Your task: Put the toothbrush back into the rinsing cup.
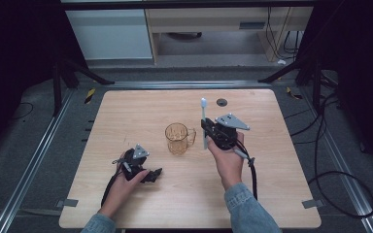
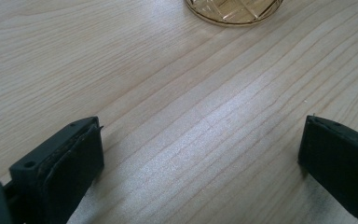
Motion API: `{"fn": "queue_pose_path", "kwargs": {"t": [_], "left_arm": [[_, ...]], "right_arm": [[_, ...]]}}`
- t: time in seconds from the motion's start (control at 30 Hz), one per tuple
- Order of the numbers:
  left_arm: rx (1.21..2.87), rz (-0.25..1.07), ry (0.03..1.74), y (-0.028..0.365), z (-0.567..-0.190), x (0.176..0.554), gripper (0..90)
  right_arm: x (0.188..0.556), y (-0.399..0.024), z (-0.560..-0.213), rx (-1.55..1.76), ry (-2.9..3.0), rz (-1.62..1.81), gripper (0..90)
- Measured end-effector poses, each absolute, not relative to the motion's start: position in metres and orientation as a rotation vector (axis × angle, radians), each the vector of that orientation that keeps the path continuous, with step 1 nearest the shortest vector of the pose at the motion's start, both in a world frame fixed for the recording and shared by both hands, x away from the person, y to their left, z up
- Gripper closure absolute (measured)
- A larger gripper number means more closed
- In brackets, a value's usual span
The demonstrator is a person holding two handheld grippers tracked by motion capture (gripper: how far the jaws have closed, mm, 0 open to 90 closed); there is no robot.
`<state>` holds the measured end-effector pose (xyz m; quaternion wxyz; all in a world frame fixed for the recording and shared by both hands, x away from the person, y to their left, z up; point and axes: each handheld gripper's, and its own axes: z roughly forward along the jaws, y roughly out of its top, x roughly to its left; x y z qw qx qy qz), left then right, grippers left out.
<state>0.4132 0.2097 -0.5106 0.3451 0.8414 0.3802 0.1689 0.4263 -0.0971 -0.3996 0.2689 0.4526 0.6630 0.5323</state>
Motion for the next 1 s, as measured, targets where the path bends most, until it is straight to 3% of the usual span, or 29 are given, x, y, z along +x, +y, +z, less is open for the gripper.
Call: {"fn": "queue_pose_path", "kwargs": {"t": [1.0], "left_arm": [[2.184, 0.439, 0.987, 0.2097, -0.5106, 0.4132, 0.0]], "right_arm": [[0.4208, -0.0912, -0.4050, 1.133, 1.664, 1.498, 79.0]]}}
